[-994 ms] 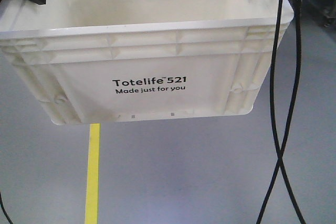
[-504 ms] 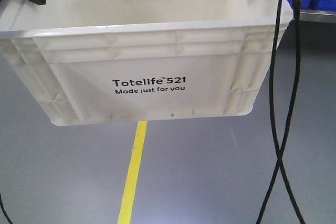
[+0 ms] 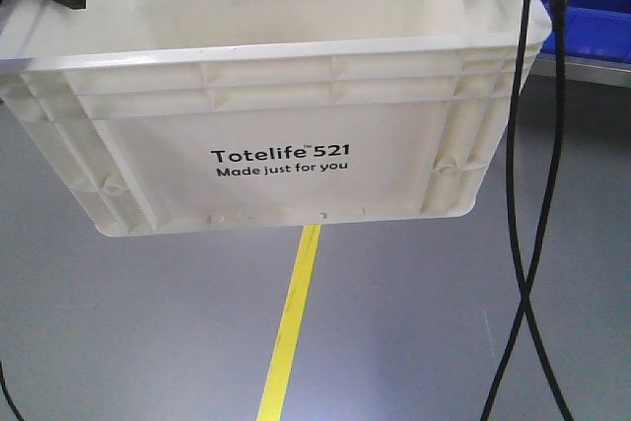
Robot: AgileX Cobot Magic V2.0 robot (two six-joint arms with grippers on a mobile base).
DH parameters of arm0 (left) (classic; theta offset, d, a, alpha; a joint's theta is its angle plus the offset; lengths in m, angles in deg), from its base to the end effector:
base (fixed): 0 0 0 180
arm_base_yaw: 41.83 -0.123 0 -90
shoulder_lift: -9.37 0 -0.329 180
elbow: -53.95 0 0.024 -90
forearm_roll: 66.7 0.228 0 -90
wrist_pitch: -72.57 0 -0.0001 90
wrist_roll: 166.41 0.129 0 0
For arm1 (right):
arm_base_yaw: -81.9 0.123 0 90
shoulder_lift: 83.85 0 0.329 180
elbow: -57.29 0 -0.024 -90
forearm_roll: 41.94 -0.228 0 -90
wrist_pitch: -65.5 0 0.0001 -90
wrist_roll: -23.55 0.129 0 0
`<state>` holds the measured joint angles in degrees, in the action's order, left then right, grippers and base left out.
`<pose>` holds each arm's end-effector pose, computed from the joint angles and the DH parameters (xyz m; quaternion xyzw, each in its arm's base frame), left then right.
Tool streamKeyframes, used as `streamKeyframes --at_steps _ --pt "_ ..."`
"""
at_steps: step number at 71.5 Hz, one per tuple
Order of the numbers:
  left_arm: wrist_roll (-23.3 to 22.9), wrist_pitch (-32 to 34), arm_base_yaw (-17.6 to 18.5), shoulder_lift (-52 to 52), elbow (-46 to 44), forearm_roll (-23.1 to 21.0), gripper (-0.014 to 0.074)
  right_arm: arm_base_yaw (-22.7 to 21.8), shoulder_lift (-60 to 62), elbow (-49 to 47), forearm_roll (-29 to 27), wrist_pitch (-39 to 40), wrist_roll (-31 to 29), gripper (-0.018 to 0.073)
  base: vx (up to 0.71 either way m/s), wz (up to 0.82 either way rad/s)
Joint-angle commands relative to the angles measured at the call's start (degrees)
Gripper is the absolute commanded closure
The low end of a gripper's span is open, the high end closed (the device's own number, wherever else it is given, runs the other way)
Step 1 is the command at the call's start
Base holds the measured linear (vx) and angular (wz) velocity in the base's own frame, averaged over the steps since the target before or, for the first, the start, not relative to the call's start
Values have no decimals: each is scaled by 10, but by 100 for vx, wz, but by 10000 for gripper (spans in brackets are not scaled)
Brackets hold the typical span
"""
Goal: Place moving items into box and shelve
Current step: 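Hold the crate with both grippers while the base drives away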
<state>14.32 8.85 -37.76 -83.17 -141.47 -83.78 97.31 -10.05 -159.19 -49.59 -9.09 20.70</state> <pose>0.3085 -0.0560 0.4308 0.0217 0.9316 -0.1571 0.3270 0.3544 0.1148 0.4367 -0.1535 0.9373 0.0997 0.2966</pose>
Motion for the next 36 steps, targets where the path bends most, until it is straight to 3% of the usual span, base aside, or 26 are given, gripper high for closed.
streamKeyframes --at_steps 1,36 --pt "5 72 15 29 -27 -122 613 14 39 -25 -93 43 -20 570 43 5" --pt "5 72 15 29 -27 -122 613 14 39 -25 -94 43 -20 570 43 6"
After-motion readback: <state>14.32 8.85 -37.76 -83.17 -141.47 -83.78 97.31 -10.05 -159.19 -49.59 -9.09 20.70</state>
